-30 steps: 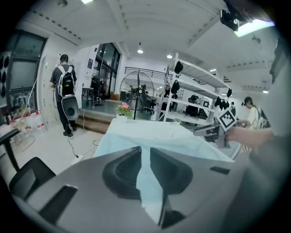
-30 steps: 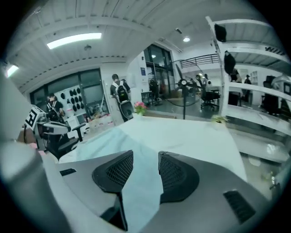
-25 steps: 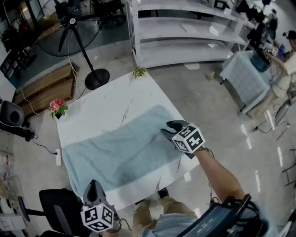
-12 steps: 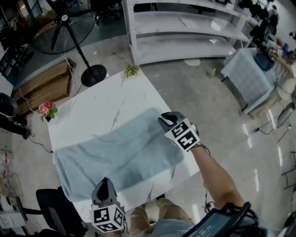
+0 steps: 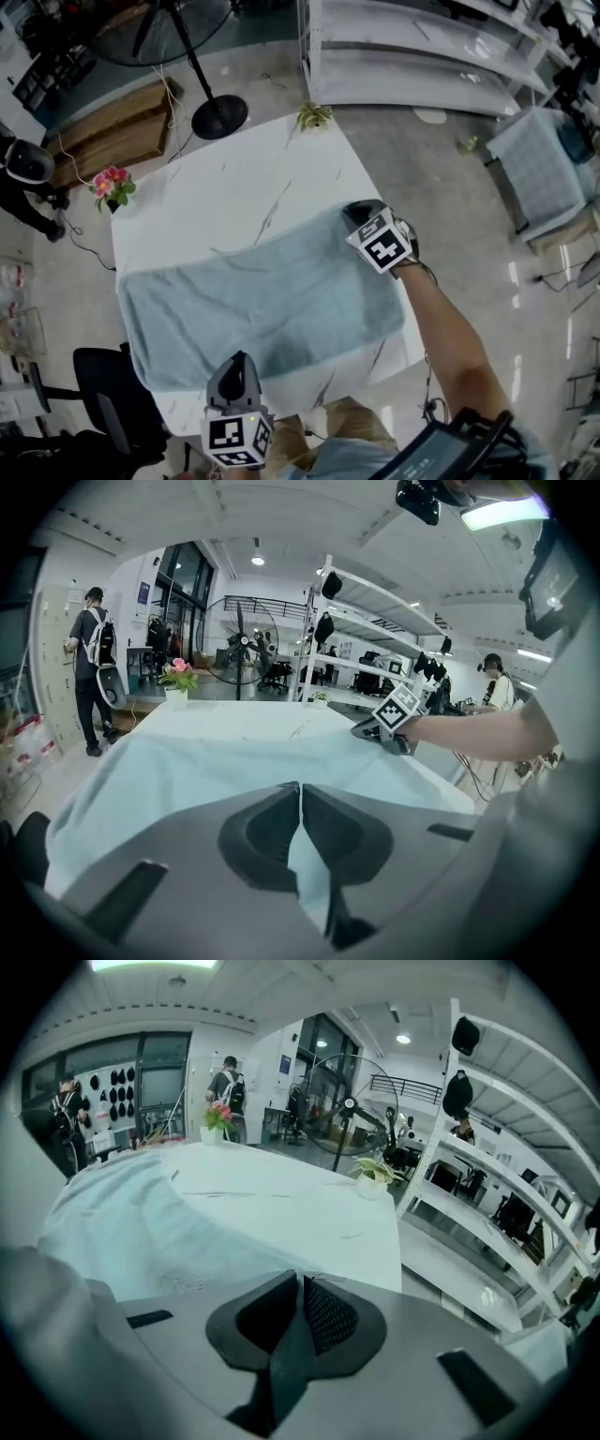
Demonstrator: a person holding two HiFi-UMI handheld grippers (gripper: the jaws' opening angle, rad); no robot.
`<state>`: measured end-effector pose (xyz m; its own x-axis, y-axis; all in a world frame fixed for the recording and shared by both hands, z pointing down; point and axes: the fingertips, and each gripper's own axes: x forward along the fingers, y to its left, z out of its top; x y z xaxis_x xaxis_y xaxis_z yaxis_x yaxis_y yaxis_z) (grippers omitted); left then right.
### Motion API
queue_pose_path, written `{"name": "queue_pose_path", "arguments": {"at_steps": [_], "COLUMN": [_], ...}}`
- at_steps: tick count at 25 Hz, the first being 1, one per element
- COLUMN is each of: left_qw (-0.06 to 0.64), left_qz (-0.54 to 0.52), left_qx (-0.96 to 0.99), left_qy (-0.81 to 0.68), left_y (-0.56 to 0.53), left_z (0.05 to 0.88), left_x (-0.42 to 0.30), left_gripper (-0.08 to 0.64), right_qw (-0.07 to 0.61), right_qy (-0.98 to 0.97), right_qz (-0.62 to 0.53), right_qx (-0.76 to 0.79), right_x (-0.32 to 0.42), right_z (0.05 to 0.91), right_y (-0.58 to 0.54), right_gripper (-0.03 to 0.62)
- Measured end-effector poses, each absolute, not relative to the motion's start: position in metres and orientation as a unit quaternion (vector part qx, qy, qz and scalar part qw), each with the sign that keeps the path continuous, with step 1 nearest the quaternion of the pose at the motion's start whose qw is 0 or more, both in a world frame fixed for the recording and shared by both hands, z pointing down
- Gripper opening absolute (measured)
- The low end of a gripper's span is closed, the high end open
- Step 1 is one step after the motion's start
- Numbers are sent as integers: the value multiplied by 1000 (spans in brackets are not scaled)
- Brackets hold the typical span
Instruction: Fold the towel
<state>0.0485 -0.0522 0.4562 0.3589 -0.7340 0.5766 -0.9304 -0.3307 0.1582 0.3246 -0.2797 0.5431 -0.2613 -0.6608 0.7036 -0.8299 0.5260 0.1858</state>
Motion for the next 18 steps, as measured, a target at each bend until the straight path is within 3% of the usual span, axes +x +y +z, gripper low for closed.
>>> {"name": "queue_pose_path", "arguments": {"at_steps": [6,9,13,18], "left_qw": [244,242,239,229], "left_qz": [204,202,198,189], "left_qx": [781,781,785,799], "left_qy": [-538,-539,-537,-523], "left_y": [-58,-63,-68,-74], "left_z": [460,460,458,450], "left_x": [37,34,38,56], "left_gripper": [15,15,15,15], "right_qw": [365,330,280,266], "right_qy": [-777,-790,-803,-780], "right_qz": [121,148,180,229], "right_qx": [497,495,495,518], "right_x": [338,332,334,361], "right_z": [543,532,507,515], "right_y": [-304,-299,-272,-205], "right_gripper": [42,94,127,137]}}
